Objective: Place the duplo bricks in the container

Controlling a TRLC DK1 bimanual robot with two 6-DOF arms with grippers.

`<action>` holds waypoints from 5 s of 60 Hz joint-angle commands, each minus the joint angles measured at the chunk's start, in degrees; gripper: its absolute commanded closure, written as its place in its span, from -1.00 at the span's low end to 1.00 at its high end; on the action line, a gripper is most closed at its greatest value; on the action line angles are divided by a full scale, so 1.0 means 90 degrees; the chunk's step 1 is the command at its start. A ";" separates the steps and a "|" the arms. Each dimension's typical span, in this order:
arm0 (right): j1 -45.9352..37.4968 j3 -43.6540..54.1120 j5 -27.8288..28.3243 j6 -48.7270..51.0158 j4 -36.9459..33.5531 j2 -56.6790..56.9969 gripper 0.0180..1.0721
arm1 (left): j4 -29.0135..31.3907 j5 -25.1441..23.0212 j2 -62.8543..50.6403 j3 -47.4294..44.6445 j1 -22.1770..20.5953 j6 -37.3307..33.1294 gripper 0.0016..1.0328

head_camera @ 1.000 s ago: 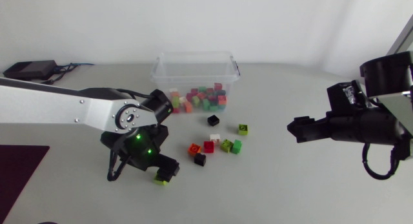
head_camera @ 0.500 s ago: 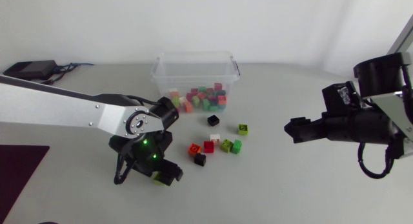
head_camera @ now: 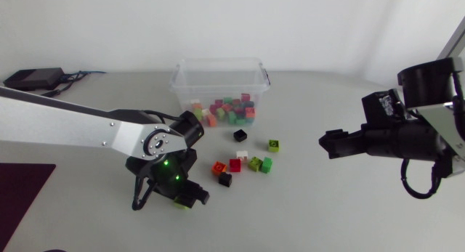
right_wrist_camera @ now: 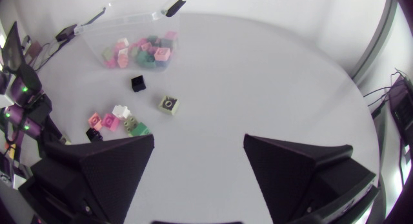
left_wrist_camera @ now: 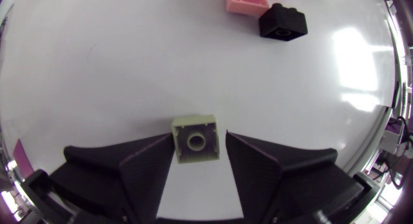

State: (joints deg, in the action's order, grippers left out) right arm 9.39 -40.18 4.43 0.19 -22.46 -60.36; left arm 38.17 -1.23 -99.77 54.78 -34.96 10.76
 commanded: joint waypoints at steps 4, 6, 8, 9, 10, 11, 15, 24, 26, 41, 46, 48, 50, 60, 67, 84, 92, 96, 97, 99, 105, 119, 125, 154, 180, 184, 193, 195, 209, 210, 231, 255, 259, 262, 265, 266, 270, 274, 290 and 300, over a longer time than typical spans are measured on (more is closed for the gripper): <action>0.0119 0.0168 -0.0062 0.0048 0.0220 -0.0022 -0.90 | -0.0179 -0.0019 -0.0048 -0.0228 0.0017 0.0191 0.29; 0.0139 0.0207 -0.0091 0.0057 0.0357 -0.0032 -0.90 | -0.0257 -0.0019 -0.0009 -0.0286 -0.0002 0.0191 0.33; 0.0139 0.0236 -0.0199 0.0106 0.0464 -0.0042 -0.90 | -0.0277 -0.0009 0.0011 -0.0316 -0.0032 0.0181 0.35; 0.0158 0.0227 -0.0218 0.0145 0.0493 -0.0071 -0.91 | -0.0277 -0.0009 0.0021 -0.0325 -0.0041 0.0171 0.36; 0.0168 0.0227 -0.0218 0.0155 0.0493 -0.0081 -0.91 | -0.0277 0.0000 0.0030 -0.0335 -0.0041 0.0171 0.36; 0.0217 0.0188 -0.0160 0.0233 0.0493 -0.0208 -0.91 | -0.0277 0.0010 0.0069 -0.0355 -0.0051 0.0142 0.37; 0.0324 0.0022 -0.0140 0.0341 0.0503 -0.0579 -0.90 | -0.0257 0.0020 0.0294 -0.0384 -0.0041 0.0103 0.38; 0.0324 -0.0779 0.0289 0.2147 0.0484 -0.1721 -0.91 | -0.0052 0.0030 0.1036 -0.0345 0.0008 -0.0259 0.38; 0.0285 -0.0984 0.0329 0.2313 0.0445 -0.1995 -0.91 | -0.0003 0.0030 0.1280 -0.0316 0.0047 -0.0386 0.38; 0.0217 -0.2303 0.0670 0.3788 -0.0522 -0.3762 -0.91 | 0.0182 0.0157 0.2091 0.0260 0.0535 -0.0854 0.38; 0.0187 -0.2644 0.1061 0.4208 -0.0835 -0.4163 -0.91 | 0.0182 0.0157 0.2247 0.0524 0.0642 -0.0991 0.37; 0.0197 -0.2762 0.1100 0.4374 -0.0874 -0.4309 -0.91 | 0.0173 0.0157 0.2277 0.0602 0.0662 -0.1020 0.37; 0.0207 -0.2869 0.1100 0.4511 -0.0913 -0.4465 -0.91 | 0.0173 0.0157 0.2325 0.0807 0.0730 -0.1079 0.37; 0.0275 -0.3562 0.1168 0.5155 -0.1391 -0.5149 -0.91 | -0.0072 0.0147 0.2403 0.1432 0.0857 -0.1235 0.37; 0.0314 -0.3934 0.1178 0.5565 -0.1538 -0.5598 -0.91 | -0.0531 0.0137 0.2316 0.1716 0.1004 -0.1284 0.37; 0.0471 -0.4783 0.1159 0.6112 -0.1850 -0.6526 -0.91 | -0.1683 0.0020 0.1700 0.1999 0.1306 -0.1216 0.37; 0.0568 -0.4969 0.1120 0.6220 -0.1850 -0.6731 -0.82 | -0.2103 -0.0048 0.1339 0.2184 0.1414 -0.1157 0.35; 0.0578 -0.5066 0.1090 0.6229 -0.1831 -0.6838 -0.75 | -0.2259 -0.0087 0.1124 0.2311 0.1492 -0.1098 0.34; 0.0588 -0.5076 0.1080 0.6229 -0.1831 -0.6848 -0.74 | -0.2269 -0.0087 0.1124 0.2321 0.1492 -0.1098 0.34; 0.0588 -0.5144 0.1002 0.6229 -0.1831 -0.6926 -0.66 | -0.2376 -0.0087 0.1017 0.2380 0.1511 -0.1059 0.34; 0.0598 -0.5203 0.1002 0.6327 -0.1850 -0.7024 -0.37 | -0.2591 -0.0087 0.0802 0.2487 0.1521 -0.1040 0.33; 0.0529 -0.5359 0.1012 0.6386 -0.1909 -0.7229 0.21 | -0.2865 -0.0087 0.0284 0.2760 0.1599 -0.0903 0.30; 0.0480 -0.5574 0.1207 0.6395 -0.2261 -0.7288 0.44 | -0.2894 -0.0087 0.0079 0.2946 0.1638 -0.0864 0.19; 0.0422 -0.5398 0.1618 0.6151 -0.3091 -0.5383 0.45 | -0.2923 -0.0068 0.0597 0.2731 0.1668 -0.0864 -0.82; 0.0803 -0.6502 0.2086 0.4794 -0.2739 -0.5071 0.45 | -0.1693 -0.0664 0.1388 0.1159 0.1433 -0.2739 -0.81; 0.0861 -0.6766 0.2086 0.4608 -0.2661 -0.5217 0.44 | -0.1556 -0.0664 0.1368 0.0885 0.1306 -0.3100 -0.81; 0.0930 -0.7420 0.2086 0.4081 -0.2436 -0.5598 0.44 | -0.1556 -0.0664 0.1271 0.0397 0.1062 -0.3686 -0.81; 0.0949 -0.7615 0.2086 0.3983 -0.2436 -0.5745 0.44 | -0.1556 -0.0664 0.1212 0.0329 0.1004 -0.3745 -0.81; 0.1057 -0.8465 0.2047 0.3485 -0.2261 -0.6428 0.44 | -0.1546 -0.0664 0.0499 0.0329 0.0945 -0.3999 -0.80; 0.1057 -0.8494 0.2047 0.3466 -0.2261 -0.6448 0.44 | -0.1546 -0.0664 0.0480 0.0329 0.0945 -0.4009 -0.80; 0.1017 -0.9295 0.2047 0.3046 -0.2114 -0.7141 0.44 | -0.1575 -0.0673 -0.0263 0.0573 0.0896 -0.4204 -0.77; 0.1096 -1.0584 0.1803 0.2460 -0.2397 -0.8059 -0.93 | -0.2103 -0.0712 -0.0936 0.0827 0.0828 -0.4077 -0.68; 0.1105 -1.0428 0.1803 0.2479 -0.2407 -0.7883 -0.93 | -0.2161 -0.0751 -0.0995 0.0846 0.0808 -0.4057 -0.63; 0.1105 -1.0291 0.1803 0.2499 -0.2407 -0.7756 -0.93 | -0.2240 -0.0771 -0.1034 0.0856 0.0799 -0.4048 -0.63; 0.1096 -1.0057 0.1803 0.2518 -0.2378 -0.7561 -0.93 | -0.2298 -0.0781 -0.1083 0.0885 0.0789 -0.4018 -0.59; 0.1086 -0.9988 0.1813 0.2528 -0.2368 -0.7512 -0.93 | -0.2318 -0.0781 -0.1112 0.0915 0.0789 -0.4009 -0.55; 0.1057 -0.9598 0.1823 0.2577 -0.2329 -0.7229 -0.93 | -0.2386 -0.0791 -0.1210 0.0954 0.0789 -0.3989 -0.45; 0.1027 -0.8963 0.1832 0.2655 -0.2134 -0.6809 -0.93 | -0.2415 -0.0791 -0.1317 0.1003 0.0769 -0.3989 -0.31; 0.0988 -0.6111 0.1793 0.3212 -0.1675 -0.4856 -0.93 | -0.2474 -0.0966 -0.1513 0.1100 0.0857 -0.3969 0.51; 0.0939 -0.4441 0.1754 0.3729 -0.1675 -0.3870 -0.93 | -0.2240 -0.1044 -0.1122 0.1071 0.1013 -0.3969 0.58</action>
State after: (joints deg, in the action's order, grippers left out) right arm 18.46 -86.94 20.73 30.59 -37.45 -98.30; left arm 16.40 -9.98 -111.57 63.72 -26.96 -25.52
